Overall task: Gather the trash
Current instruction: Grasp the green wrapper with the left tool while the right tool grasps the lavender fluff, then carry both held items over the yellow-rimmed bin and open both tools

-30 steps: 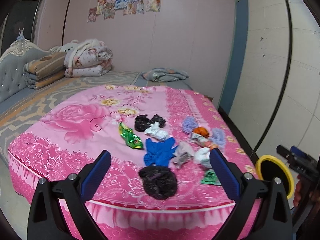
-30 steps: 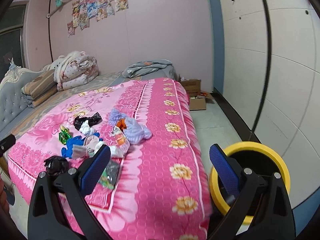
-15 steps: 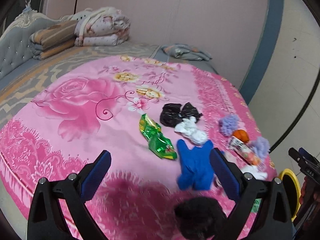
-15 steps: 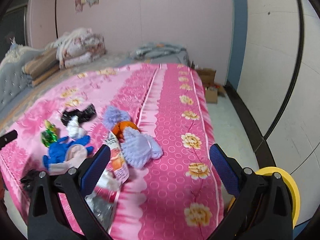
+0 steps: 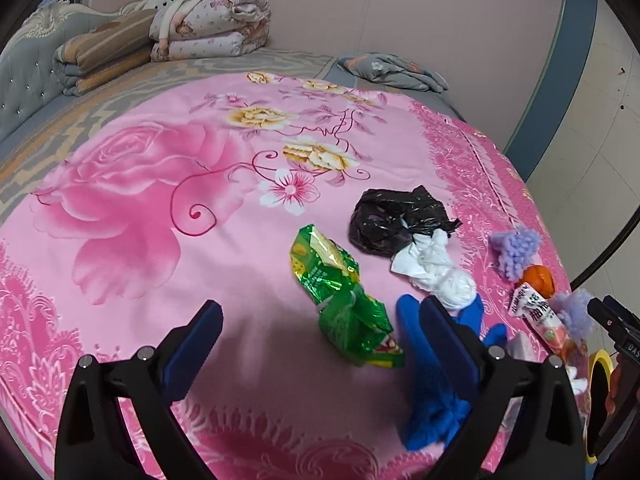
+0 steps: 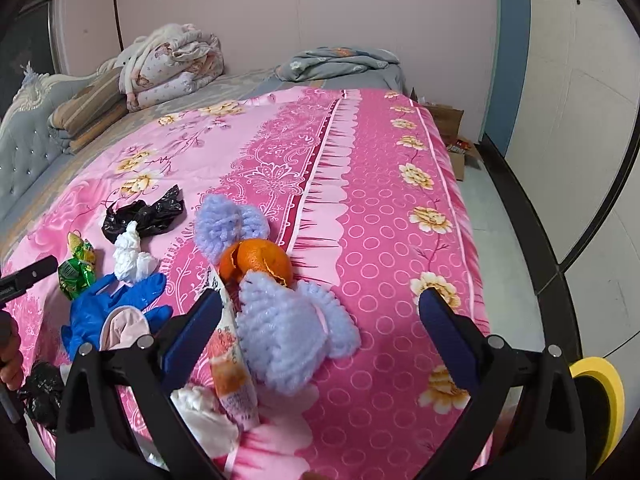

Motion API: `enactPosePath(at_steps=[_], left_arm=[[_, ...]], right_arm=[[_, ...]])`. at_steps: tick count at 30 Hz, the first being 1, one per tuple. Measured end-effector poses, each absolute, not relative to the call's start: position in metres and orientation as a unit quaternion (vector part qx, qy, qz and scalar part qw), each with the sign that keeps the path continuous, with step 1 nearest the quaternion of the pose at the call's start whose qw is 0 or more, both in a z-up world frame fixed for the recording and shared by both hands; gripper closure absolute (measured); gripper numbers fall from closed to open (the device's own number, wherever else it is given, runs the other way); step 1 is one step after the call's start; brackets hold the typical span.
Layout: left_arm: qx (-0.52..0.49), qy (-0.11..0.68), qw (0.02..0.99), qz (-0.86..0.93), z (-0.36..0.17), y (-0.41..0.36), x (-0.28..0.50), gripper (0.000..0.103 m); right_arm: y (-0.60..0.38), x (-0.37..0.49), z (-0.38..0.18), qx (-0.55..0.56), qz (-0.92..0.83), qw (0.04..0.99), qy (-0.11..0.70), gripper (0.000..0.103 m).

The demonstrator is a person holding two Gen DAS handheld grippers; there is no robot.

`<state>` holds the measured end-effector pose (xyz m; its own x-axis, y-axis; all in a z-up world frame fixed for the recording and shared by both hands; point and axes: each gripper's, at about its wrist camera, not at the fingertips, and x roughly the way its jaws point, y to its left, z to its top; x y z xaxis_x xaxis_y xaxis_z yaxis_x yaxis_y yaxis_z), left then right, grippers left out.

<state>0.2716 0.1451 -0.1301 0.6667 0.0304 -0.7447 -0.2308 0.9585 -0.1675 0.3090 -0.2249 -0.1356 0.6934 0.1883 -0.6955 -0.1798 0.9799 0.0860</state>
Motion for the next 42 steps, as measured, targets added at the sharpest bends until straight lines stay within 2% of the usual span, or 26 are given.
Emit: enactPosePath(at_steps=[1, 3, 6, 8, 9, 10, 11, 18, 19, 22, 23, 33, 42], left_arm=[[-0.124, 0.402, 0.904, 0.070, -0.132, 0.145, 0.275, 0.008], [-0.121, 0.402, 0.905, 0.067, -0.137, 0.144, 0.282, 0.010], [-0.125, 0.411, 0.901, 0.052, -0.146, 0.142, 0.293, 0.024], [-0.127, 0.416, 0.899, 0.042, -0.151, 0.139, 0.298, 0.043], [-0.127, 0.420, 0.898, 0.034, -0.155, 0.137, 0.301, 0.047], [-0.127, 0.423, 0.897, 0.030, -0.159, 0.135, 0.303, 0.057], [-0.128, 0.427, 0.895, 0.026, -0.162, 0.134, 0.305, 0.062], [-0.135, 0.417, 0.899, 0.008, -0.164, 0.133, 0.304, 0.069], [-0.135, 0.415, 0.900, 0.006, -0.162, 0.133, 0.304, 0.069], [-0.140, 0.405, 0.903, 0.002, -0.157, 0.134, 0.299, 0.070], [-0.140, 0.402, 0.905, 0.000, -0.154, 0.134, 0.297, 0.070], [-0.135, 0.386, 0.913, 0.007, -0.127, 0.136, 0.276, 0.071], [-0.126, 0.340, 0.932, 0.004, -0.077, 0.130, 0.241, 0.071]], right_arm=[[-0.224, 0.311, -0.138, 0.005, 0.100, 0.920, 0.379, 0.009], [-0.221, 0.314, -0.142, 0.001, 0.101, 0.919, 0.381, 0.018], [-0.221, 0.321, -0.153, 0.011, 0.107, 0.912, 0.396, 0.024], [-0.221, 0.326, -0.160, 0.019, 0.112, 0.906, 0.408, 0.033], [-0.222, 0.328, -0.163, 0.025, 0.114, 0.903, 0.414, 0.037], [-0.222, 0.329, -0.166, 0.030, 0.117, 0.901, 0.418, 0.043], [-0.223, 0.332, -0.169, 0.035, 0.116, 0.899, 0.421, 0.045], [-0.225, 0.332, -0.170, 0.053, 0.115, 0.903, 0.412, 0.057], [-0.227, 0.331, -0.169, 0.056, 0.115, 0.902, 0.411, 0.067], [-0.230, 0.325, -0.161, 0.057, 0.112, 0.907, 0.403, 0.075], [-0.230, 0.323, -0.158, 0.054, 0.112, 0.908, 0.399, 0.081], [-0.242, 0.306, -0.143, 0.071, 0.117, 0.905, 0.403, 0.087], [-0.256, 0.258, -0.086, 0.068, 0.120, 0.926, 0.353, 0.087]])
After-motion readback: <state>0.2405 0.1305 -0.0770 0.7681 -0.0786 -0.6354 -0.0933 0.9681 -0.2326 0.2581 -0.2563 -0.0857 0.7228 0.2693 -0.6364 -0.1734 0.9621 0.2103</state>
